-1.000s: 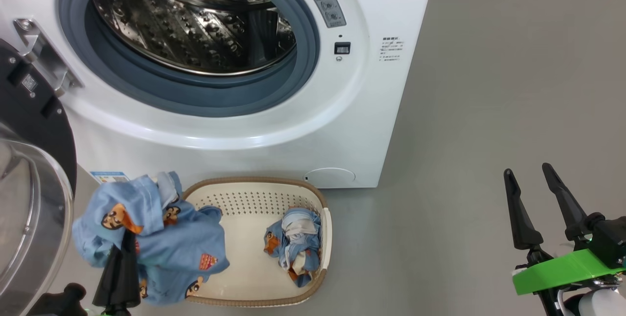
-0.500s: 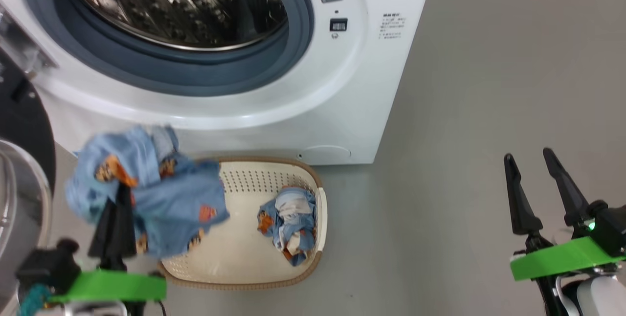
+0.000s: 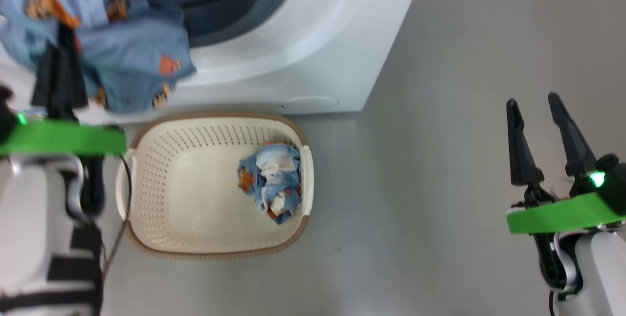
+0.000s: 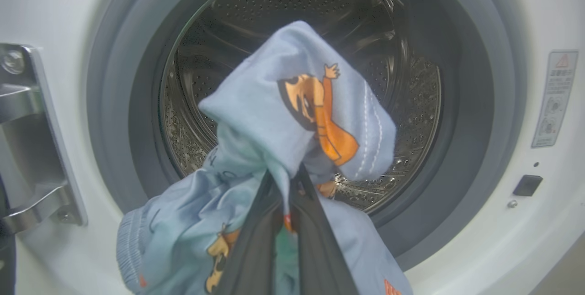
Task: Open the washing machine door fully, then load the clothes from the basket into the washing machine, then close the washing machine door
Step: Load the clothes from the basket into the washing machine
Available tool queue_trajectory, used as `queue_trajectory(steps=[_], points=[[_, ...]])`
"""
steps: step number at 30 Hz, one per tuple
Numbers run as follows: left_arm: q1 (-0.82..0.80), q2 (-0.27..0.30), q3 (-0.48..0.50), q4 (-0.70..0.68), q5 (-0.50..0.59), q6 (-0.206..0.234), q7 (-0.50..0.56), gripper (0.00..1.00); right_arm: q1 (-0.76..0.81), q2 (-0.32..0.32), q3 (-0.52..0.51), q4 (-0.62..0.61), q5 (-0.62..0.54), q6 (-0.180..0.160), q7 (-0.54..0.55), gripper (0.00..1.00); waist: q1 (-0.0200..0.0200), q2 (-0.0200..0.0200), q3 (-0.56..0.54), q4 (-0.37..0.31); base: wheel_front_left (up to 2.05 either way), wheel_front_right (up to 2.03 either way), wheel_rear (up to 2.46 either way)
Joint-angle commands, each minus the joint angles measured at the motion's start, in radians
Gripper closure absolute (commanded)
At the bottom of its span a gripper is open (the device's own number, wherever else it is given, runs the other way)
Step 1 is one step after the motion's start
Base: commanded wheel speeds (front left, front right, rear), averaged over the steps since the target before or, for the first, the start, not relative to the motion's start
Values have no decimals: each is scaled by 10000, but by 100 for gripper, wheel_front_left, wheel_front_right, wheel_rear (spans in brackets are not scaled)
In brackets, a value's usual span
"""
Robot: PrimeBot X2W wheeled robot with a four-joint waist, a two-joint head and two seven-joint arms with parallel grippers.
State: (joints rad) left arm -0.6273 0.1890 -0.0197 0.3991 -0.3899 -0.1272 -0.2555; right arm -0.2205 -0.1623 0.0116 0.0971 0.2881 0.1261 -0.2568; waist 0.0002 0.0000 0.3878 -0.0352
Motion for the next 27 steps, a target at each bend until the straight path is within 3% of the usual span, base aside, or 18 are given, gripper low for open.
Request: queue_trajectory(steps=[1,7,18,23,27], points=[[-585,441,217,40,-77,-35,-63,100,-220,-39,182,-279,-12,46,-49,0,-2,0,787,-276,0,0,0],[-3247,945,-202,2208,-202,-35,-62,100,-839,151,273,-351,-10,46,-49,0,-2,0,1676,-548,0,0,0],[-6713,1221,-922,5244,-267,-35,-62,100,-1392,408,504,-379,5,46,-49,0,-2,0,2561,-895,0,0,0],[-7740,1369,-1189,5559,78,-34,-62,100,-1558,482,652,-395,14,46,-49,0,-2,0,2810,-1071,0,0,0],[-8052,1501,-879,4902,435,37,-62,100,-1667,533,716,-414,28,46,-49,0,-2,0,2957,-1188,0,0,0]])
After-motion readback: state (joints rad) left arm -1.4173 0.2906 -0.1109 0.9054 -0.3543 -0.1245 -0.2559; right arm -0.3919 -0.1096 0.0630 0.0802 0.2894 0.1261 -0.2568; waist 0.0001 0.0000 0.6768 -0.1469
